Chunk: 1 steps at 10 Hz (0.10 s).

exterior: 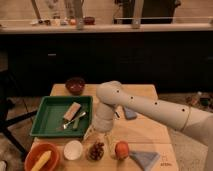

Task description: Place grapes in plastic cup

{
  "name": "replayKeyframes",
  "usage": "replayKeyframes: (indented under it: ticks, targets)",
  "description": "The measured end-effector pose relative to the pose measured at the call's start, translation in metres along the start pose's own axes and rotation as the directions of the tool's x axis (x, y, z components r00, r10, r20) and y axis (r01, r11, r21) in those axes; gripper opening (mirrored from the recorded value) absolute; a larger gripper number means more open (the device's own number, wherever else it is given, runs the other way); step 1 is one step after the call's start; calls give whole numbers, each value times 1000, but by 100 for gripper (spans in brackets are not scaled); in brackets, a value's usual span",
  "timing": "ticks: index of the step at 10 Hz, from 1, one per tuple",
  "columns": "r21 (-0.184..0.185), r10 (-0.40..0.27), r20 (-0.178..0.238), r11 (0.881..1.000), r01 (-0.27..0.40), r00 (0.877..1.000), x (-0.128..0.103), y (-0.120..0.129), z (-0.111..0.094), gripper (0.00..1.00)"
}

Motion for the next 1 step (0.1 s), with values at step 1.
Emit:
replayKeyframes:
  ticks: [1]
  targets:
    - [0,0,0,1000,0,1000,0,0,0,74]
